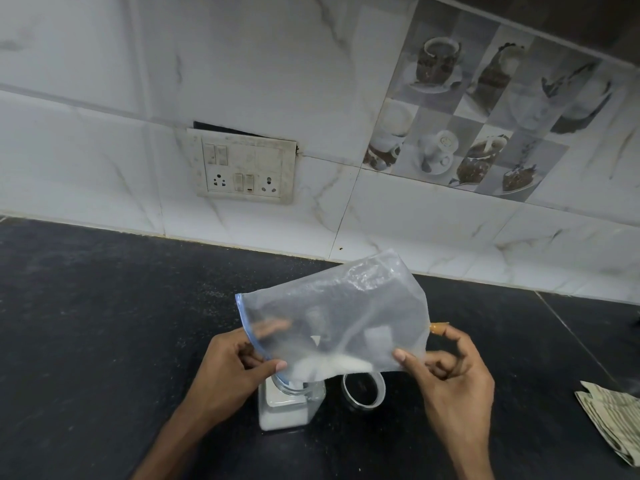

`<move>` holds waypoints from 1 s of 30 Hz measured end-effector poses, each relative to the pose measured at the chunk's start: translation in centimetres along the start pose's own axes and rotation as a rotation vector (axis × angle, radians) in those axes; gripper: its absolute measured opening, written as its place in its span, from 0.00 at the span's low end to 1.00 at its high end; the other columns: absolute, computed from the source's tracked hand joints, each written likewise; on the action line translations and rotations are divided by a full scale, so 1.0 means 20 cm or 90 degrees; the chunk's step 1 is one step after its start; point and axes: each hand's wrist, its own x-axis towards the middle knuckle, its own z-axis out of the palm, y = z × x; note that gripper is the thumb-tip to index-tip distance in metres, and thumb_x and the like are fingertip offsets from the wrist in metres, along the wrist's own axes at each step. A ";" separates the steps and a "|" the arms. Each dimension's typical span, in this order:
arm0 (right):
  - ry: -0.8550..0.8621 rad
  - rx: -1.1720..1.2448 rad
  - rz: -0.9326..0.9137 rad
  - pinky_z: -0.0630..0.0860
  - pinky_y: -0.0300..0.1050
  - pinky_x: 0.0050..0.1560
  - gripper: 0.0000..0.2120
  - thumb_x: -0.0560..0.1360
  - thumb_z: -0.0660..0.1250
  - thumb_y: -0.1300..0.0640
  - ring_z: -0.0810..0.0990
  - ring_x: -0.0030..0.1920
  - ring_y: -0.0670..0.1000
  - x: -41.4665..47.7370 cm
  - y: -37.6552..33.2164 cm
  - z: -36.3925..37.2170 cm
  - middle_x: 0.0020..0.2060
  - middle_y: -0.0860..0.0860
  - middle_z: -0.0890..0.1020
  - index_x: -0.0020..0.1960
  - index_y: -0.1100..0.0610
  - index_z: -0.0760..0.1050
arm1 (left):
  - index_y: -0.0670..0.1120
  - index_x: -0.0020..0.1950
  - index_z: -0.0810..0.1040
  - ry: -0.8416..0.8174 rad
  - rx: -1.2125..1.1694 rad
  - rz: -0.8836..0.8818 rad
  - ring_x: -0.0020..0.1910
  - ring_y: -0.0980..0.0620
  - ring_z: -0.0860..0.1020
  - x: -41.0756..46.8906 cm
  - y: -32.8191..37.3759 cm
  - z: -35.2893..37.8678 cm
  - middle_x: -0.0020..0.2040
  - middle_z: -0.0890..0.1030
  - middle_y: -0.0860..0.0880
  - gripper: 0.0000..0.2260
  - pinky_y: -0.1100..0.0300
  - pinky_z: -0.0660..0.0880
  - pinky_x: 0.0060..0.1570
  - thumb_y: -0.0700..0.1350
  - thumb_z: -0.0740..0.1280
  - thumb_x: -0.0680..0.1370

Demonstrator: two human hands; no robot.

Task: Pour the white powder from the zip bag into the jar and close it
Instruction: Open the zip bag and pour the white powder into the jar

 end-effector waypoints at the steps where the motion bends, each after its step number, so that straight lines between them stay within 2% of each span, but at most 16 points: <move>1: -0.008 0.007 0.003 0.81 0.36 0.44 0.23 0.66 0.79 0.61 0.87 0.36 0.48 0.00 0.00 0.00 0.32 0.50 0.87 0.58 0.52 0.76 | 0.61 0.56 0.82 0.002 -0.006 0.005 0.28 0.61 0.80 0.00 0.01 0.00 0.35 0.86 0.47 0.28 0.69 0.77 0.33 0.32 0.78 0.66; 3: -0.032 -0.001 -0.007 0.80 0.33 0.42 0.22 0.69 0.76 0.63 0.87 0.37 0.47 0.00 0.00 0.01 0.33 0.49 0.87 0.59 0.51 0.76 | 0.63 0.54 0.82 0.006 -0.011 0.013 0.28 0.61 0.79 0.01 0.01 0.00 0.36 0.86 0.45 0.28 0.69 0.77 0.33 0.32 0.78 0.67; 7: -0.035 0.008 -0.009 0.81 0.35 0.46 0.29 0.67 0.77 0.70 0.87 0.43 0.46 -0.01 -0.01 0.01 0.40 0.48 0.88 0.60 0.47 0.72 | 0.62 0.53 0.80 0.006 0.003 0.004 0.28 0.60 0.79 0.01 0.01 0.00 0.37 0.87 0.46 0.26 0.66 0.78 0.33 0.34 0.79 0.67; 11: -0.015 0.028 -0.013 0.82 0.42 0.50 0.30 0.67 0.77 0.68 0.87 0.44 0.48 -0.01 -0.01 0.01 0.40 0.50 0.88 0.61 0.46 0.73 | 0.63 0.54 0.82 0.004 -0.002 0.011 0.28 0.61 0.78 0.00 0.02 0.00 0.38 0.87 0.50 0.28 0.70 0.77 0.33 0.32 0.78 0.67; 15: 0.043 0.031 -0.044 0.81 0.42 0.48 0.26 0.68 0.77 0.65 0.87 0.42 0.47 -0.04 0.00 0.04 0.39 0.48 0.88 0.57 0.41 0.75 | 0.63 0.57 0.80 -0.009 0.000 0.016 0.29 0.61 0.81 0.00 0.03 0.00 0.40 0.87 0.58 0.30 0.70 0.78 0.34 0.32 0.78 0.67; 18: 0.055 0.037 -0.046 0.81 0.47 0.51 0.26 0.68 0.77 0.65 0.87 0.43 0.47 -0.05 0.00 0.05 0.39 0.48 0.88 0.57 0.42 0.75 | 0.67 0.56 0.80 0.004 0.004 0.016 0.29 0.60 0.80 0.00 0.03 0.00 0.38 0.87 0.54 0.30 0.69 0.78 0.34 0.33 0.78 0.67; 21: 0.069 0.042 -0.042 0.80 0.54 0.55 0.25 0.68 0.77 0.65 0.87 0.45 0.47 -0.05 0.01 0.04 0.40 0.48 0.88 0.58 0.43 0.75 | 0.64 0.56 0.79 0.001 0.003 0.012 0.28 0.61 0.79 0.00 0.02 0.00 0.38 0.87 0.55 0.29 0.69 0.77 0.34 0.34 0.78 0.67; 25: 0.079 0.050 -0.041 0.80 0.53 0.55 0.24 0.68 0.77 0.65 0.87 0.44 0.47 -0.05 0.00 0.04 0.39 0.48 0.88 0.57 0.44 0.76 | 0.59 0.53 0.80 0.000 0.000 0.007 0.26 0.63 0.78 0.00 0.02 0.00 0.33 0.86 0.58 0.25 0.71 0.75 0.31 0.33 0.78 0.67; 28: 0.069 0.057 -0.044 0.80 0.52 0.55 0.24 0.68 0.77 0.66 0.87 0.44 0.47 -0.05 0.00 0.05 0.39 0.48 0.88 0.56 0.45 0.76 | 0.62 0.52 0.80 0.008 0.005 0.006 0.27 0.61 0.79 0.00 0.01 0.00 0.36 0.87 0.51 0.25 0.69 0.77 0.32 0.34 0.79 0.67; 30: 0.072 0.060 -0.047 0.80 0.52 0.55 0.24 0.68 0.77 0.66 0.87 0.44 0.47 -0.06 0.00 0.05 0.39 0.48 0.88 0.57 0.46 0.76 | 0.62 0.52 0.80 0.011 0.000 0.008 0.27 0.61 0.79 0.00 0.00 0.00 0.35 0.87 0.52 0.25 0.69 0.77 0.32 0.34 0.79 0.66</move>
